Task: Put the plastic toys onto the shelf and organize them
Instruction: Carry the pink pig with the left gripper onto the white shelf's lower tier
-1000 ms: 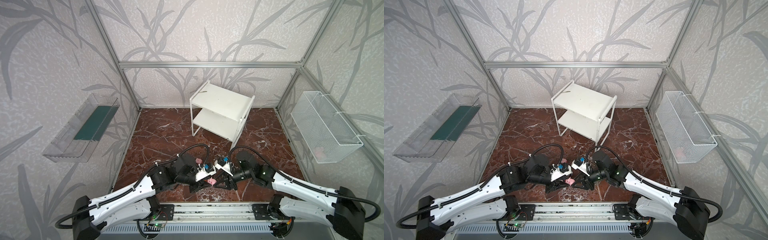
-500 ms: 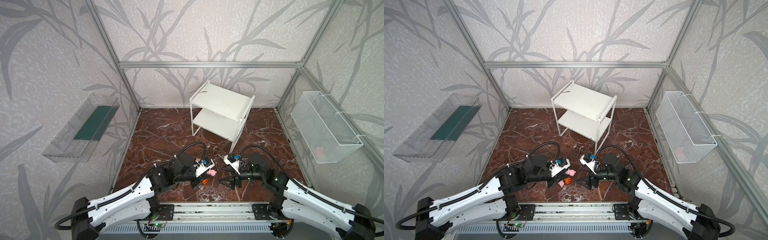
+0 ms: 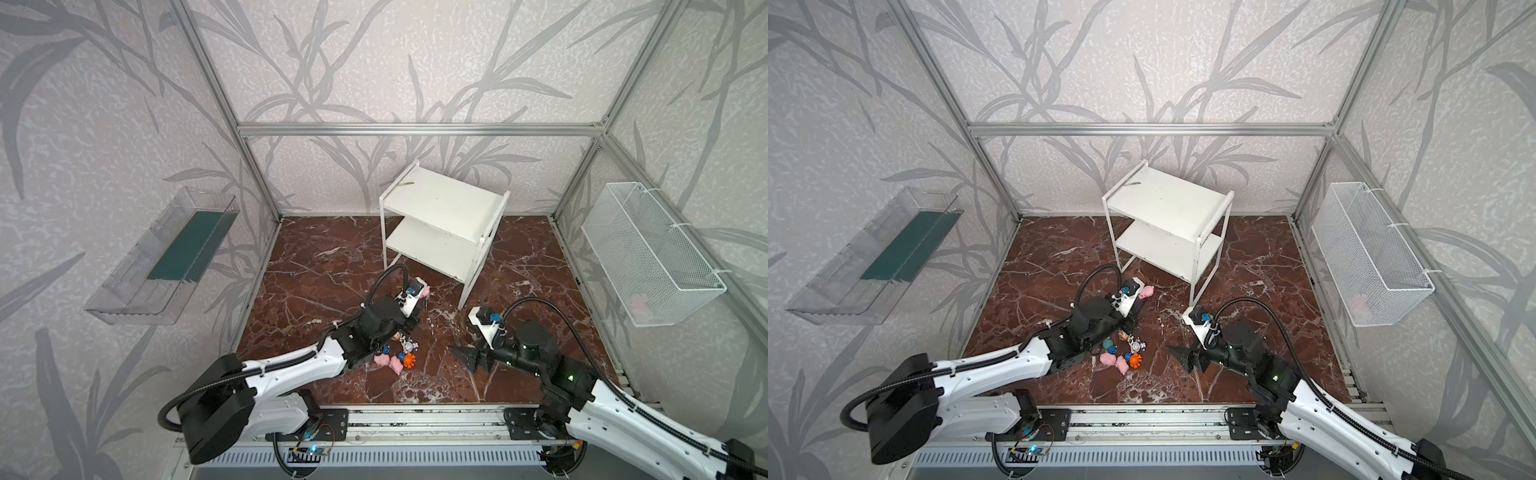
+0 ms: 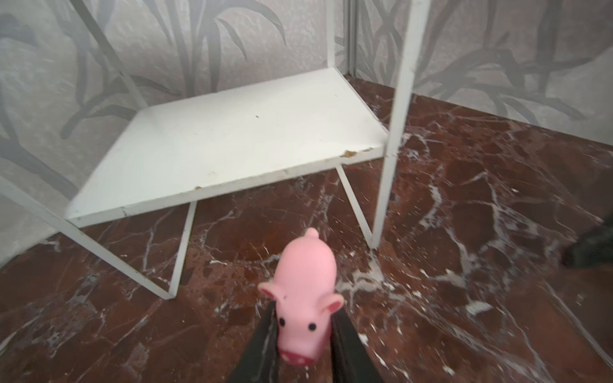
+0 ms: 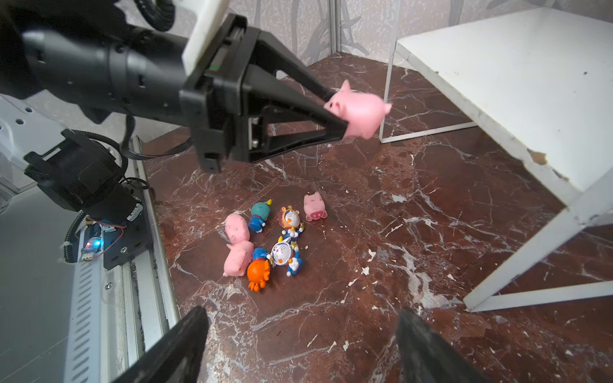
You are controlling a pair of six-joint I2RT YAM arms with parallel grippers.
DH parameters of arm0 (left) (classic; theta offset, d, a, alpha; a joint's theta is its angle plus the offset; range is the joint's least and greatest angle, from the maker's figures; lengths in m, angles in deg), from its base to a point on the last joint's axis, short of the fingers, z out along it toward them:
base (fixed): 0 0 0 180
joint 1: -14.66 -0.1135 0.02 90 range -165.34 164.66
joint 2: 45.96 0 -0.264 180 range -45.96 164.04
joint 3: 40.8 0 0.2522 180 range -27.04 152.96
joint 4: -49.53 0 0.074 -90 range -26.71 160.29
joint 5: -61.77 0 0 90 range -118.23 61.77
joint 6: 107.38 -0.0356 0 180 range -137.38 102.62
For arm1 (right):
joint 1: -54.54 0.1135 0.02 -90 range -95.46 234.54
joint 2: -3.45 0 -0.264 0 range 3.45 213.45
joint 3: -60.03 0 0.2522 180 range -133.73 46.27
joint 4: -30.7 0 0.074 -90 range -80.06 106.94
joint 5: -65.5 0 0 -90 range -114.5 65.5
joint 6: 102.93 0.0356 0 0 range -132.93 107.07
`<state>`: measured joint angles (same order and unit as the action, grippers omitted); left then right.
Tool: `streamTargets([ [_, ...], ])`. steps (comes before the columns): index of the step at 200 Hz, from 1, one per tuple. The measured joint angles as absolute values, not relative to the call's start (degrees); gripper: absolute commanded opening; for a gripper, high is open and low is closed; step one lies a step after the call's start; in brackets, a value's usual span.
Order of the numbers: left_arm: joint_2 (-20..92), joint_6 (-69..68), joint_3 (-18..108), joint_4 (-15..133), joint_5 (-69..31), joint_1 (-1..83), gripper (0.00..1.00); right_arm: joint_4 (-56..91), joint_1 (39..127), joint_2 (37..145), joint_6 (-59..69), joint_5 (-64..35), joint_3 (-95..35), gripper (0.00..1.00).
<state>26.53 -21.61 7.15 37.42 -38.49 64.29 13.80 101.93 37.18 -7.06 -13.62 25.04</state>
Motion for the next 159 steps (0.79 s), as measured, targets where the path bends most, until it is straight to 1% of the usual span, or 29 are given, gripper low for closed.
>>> streamTargets([
  [15, 29.83, -22.20, 8.70, 33.45, -39.10, 62.10, 0.27, 13.73, 101.93, 36.94, -7.36, -14.02, 25.04, 0.98],
  [17, 30.33, -22.33, 9.01, 32.70, -39.10, 61.73, 0.27, 13.71, 101.93, 36.88, -7.47, -14.04, 25.04, 1.00],
  [31, 32.84, -23.27, 10.58, 28.88, -39.28, 60.14, 0.29, 13.71, 101.93, 36.44, -7.73, -14.21, 25.04, 0.99],
  [70, 38.75, -25.48, 14.93, 21.21, -39.34, 56.42, 0.29, 13.71, 101.93, 35.30, -8.32, -14.80, 25.04, 0.99],
  [124, 47.18, -26.44, 20.88, 15.22, -39.08, 52.31, 0.30, 13.71, 101.93, 35.24, -8.39, -14.96, 25.04, 0.99],
  [159, 51.16, -26.39, 23.61, 14.04, -39.08, 50.41, 0.32, 13.69, 101.93, 35.28, -8.46, -14.93, 25.02, 0.99],
])
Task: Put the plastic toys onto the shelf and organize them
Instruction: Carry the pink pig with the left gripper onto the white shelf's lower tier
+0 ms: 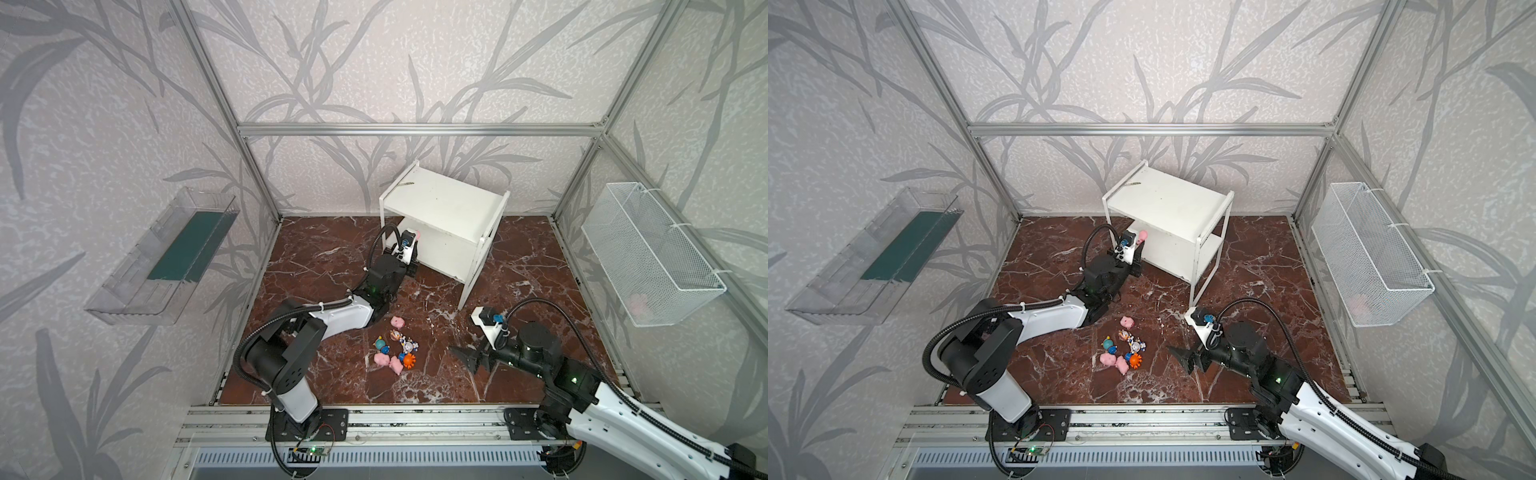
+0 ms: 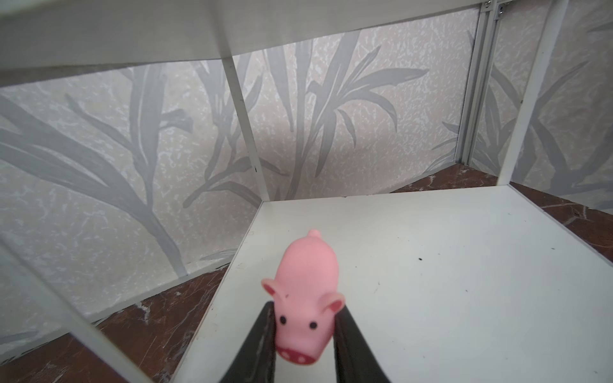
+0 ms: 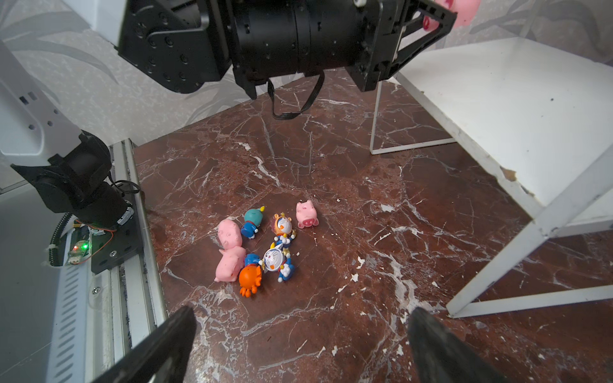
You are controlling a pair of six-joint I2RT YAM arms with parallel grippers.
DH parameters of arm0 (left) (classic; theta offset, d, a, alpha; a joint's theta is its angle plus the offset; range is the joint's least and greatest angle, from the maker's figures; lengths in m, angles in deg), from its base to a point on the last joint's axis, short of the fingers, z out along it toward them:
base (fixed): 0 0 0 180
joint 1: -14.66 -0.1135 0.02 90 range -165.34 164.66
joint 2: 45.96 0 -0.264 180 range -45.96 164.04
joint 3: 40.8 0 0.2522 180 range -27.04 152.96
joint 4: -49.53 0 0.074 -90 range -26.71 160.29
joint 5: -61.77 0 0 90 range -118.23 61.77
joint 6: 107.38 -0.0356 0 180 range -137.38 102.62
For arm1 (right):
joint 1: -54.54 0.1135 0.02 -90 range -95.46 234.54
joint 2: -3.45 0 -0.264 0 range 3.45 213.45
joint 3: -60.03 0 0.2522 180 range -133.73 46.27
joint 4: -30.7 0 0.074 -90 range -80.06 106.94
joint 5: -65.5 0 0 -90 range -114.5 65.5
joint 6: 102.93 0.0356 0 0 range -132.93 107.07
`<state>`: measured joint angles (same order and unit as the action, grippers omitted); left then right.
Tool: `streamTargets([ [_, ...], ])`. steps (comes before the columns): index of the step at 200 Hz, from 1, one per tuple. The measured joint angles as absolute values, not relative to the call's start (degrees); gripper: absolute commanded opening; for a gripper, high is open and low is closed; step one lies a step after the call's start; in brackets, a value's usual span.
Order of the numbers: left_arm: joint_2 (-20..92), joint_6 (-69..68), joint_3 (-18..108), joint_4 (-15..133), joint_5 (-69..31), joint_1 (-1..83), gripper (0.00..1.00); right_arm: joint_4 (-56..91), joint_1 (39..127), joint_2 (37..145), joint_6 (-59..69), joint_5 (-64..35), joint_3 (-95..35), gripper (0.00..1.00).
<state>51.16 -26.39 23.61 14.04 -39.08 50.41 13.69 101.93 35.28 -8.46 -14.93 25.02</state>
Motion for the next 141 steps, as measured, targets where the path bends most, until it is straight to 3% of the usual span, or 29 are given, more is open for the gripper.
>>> streamTargets([
  [141, 55.82, -23.14, 24.64, 13.18, -39.04, 46.78, 0.37, 13.54, 101.93, 36.00, -8.74, -14.98, 24.47, 0.99],
])
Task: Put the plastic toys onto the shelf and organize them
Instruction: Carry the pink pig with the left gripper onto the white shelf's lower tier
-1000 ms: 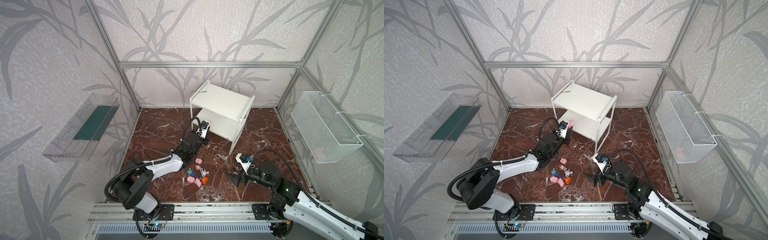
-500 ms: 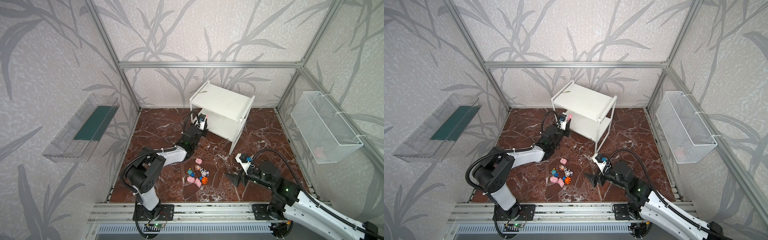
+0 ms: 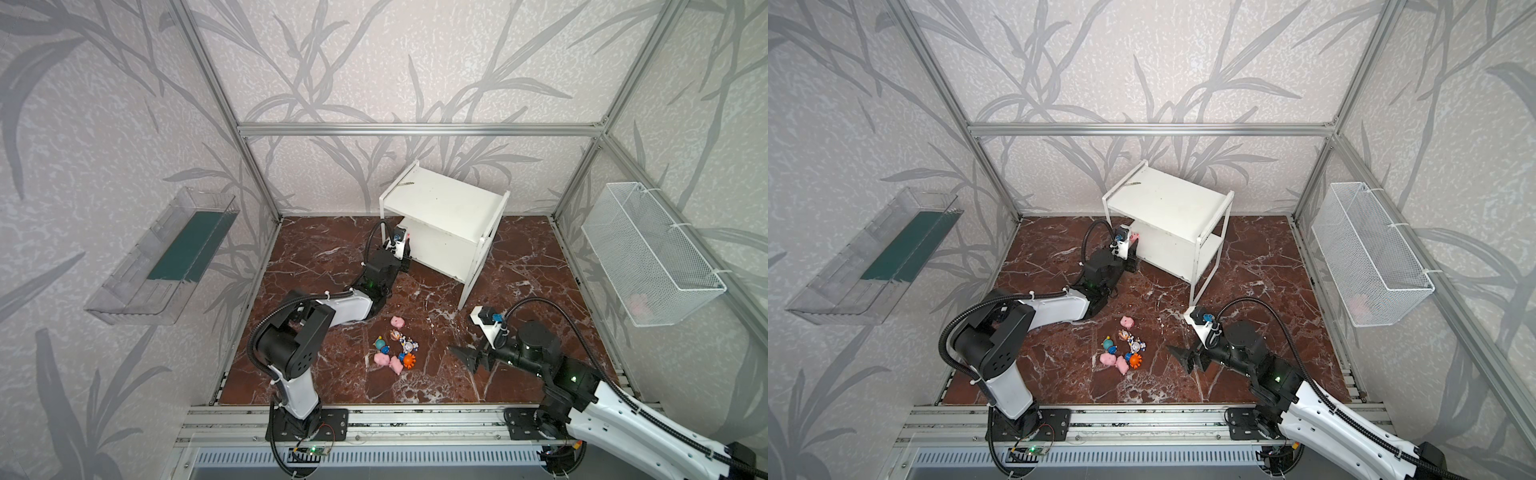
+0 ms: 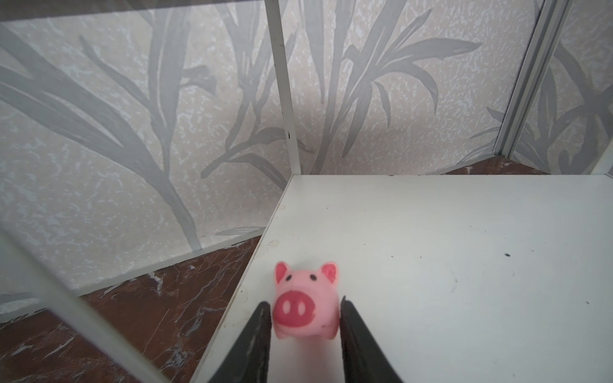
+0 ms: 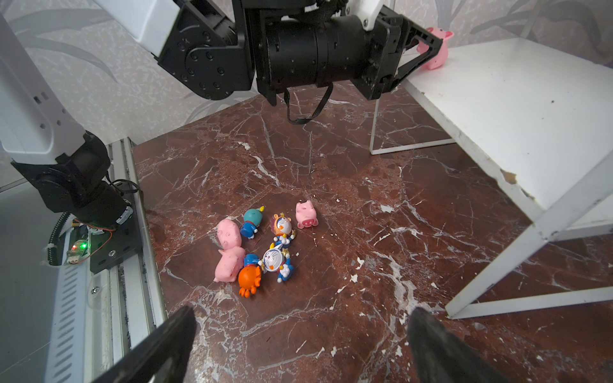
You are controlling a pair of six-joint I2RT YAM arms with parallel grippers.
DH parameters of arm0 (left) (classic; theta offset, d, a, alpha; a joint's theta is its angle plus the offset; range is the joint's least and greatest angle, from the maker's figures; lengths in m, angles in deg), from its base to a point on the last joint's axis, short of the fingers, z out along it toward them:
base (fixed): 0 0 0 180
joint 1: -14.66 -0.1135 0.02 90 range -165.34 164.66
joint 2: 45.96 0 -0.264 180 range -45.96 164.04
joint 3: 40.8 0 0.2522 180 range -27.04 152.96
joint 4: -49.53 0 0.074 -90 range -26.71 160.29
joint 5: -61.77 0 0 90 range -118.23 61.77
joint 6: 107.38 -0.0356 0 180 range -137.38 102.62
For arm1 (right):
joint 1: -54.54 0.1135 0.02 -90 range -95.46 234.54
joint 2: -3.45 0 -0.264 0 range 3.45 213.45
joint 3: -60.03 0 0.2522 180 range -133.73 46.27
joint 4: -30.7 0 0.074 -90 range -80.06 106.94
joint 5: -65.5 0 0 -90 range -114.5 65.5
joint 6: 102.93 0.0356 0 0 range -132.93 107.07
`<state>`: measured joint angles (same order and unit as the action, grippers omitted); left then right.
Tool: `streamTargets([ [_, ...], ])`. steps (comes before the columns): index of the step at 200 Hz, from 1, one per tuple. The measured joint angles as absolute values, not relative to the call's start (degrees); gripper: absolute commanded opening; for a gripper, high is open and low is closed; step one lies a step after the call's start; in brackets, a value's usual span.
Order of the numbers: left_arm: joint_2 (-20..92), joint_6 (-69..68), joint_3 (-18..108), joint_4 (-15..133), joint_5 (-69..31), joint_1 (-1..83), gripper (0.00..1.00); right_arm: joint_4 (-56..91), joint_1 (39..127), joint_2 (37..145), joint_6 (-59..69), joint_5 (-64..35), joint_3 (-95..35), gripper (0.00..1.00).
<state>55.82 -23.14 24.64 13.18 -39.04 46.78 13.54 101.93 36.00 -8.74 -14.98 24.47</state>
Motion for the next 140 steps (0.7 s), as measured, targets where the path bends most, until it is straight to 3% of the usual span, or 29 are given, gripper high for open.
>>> streamTargets([
  [140, 56.21, -21.37, 21.73, 9.69, -39.04, 46.48, 0.40, 12.34, 101.93, 35.98, -8.72, -14.98, 24.47, 0.99],
])
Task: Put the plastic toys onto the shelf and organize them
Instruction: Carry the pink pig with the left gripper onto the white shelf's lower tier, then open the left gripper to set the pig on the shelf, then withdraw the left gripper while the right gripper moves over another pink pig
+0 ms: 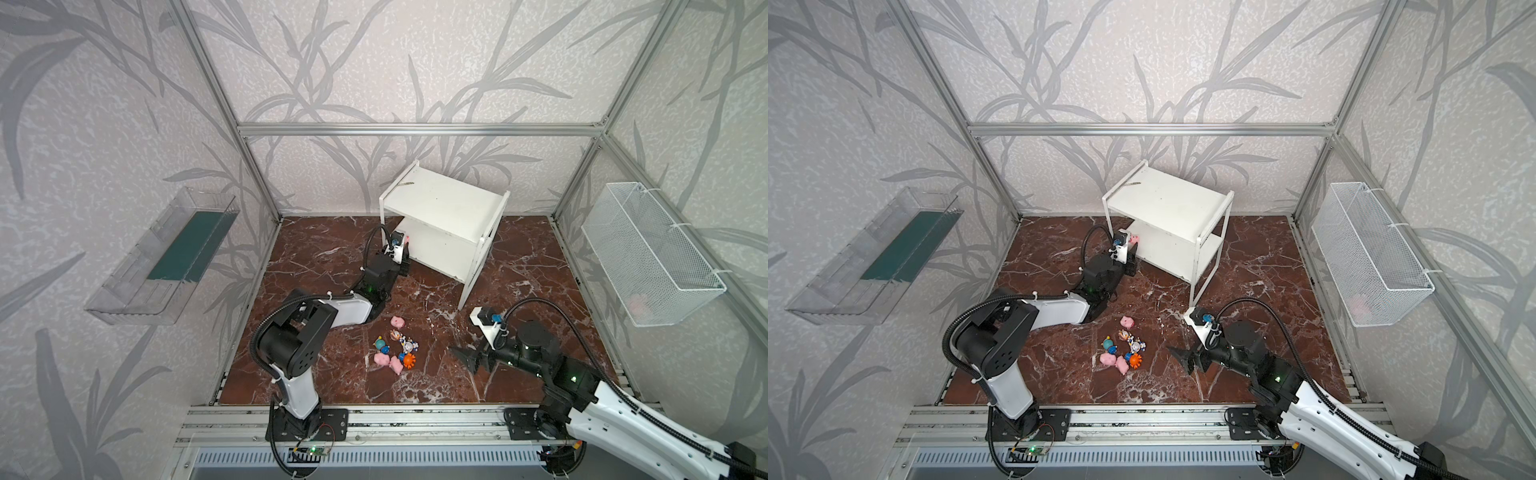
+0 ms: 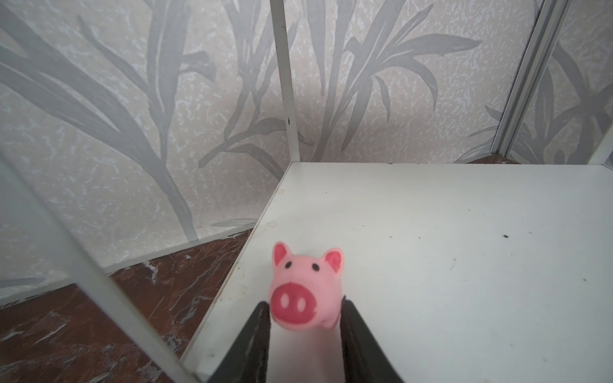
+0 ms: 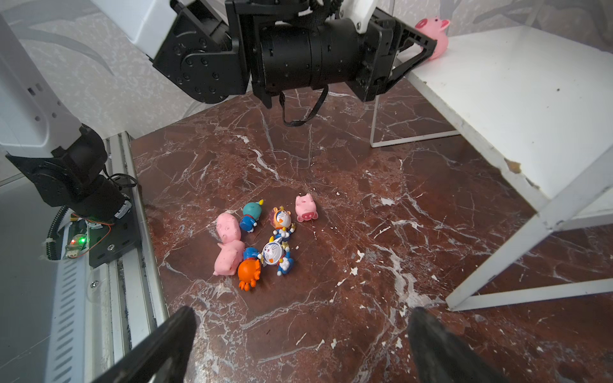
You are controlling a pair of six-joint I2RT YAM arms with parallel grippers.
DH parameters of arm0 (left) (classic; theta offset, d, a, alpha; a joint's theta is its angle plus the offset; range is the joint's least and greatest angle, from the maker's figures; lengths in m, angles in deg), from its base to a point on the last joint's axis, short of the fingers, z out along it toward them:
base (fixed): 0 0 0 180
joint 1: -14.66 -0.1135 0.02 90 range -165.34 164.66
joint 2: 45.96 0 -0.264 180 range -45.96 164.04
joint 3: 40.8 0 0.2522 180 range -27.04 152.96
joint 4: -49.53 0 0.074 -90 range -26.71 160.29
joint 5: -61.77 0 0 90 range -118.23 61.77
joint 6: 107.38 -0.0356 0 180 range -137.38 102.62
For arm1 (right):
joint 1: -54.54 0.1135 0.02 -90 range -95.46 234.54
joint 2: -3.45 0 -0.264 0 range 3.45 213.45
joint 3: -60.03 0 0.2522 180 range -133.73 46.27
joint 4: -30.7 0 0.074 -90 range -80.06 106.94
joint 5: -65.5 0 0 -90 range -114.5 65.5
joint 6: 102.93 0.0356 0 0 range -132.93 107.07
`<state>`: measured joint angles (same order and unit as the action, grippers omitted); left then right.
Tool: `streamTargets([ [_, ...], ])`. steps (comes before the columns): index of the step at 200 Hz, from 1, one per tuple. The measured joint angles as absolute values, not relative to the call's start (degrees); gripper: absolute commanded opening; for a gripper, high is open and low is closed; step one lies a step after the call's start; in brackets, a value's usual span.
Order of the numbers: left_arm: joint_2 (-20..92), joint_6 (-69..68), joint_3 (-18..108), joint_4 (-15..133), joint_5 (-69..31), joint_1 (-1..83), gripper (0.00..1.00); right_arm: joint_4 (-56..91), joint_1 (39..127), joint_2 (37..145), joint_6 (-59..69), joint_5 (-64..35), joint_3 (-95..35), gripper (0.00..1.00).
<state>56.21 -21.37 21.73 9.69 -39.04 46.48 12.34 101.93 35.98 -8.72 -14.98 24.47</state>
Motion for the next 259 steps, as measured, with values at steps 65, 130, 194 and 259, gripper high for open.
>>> streamTargets([
  [65, 55.79, -20.80, 20.02, 7.94, -39.06, 46.48, 0.48, 12.34, 101.93, 36.00, -8.72, -14.89, 24.47, 0.99],
  [130, 52.21, -20.80, 17.53, 8.79, -37.55, 46.48, 0.53, 12.38, 101.93, 36.81, -8.72, -14.43, 24.47, 0.99],
  [194, 36.12, -19.31, 9.95, 19.22, -38.01, 46.48, 0.90, 14.30, 102.11, 41.25, -8.57, -13.45, 24.47, 0.99],
  [259, 15.97, -9.04, 9.84, 50.98, -47.23, 46.48, 0.99, 24.86, 106.61, 58.73, -7.21, -12.99, 24.36, 0.89],
])
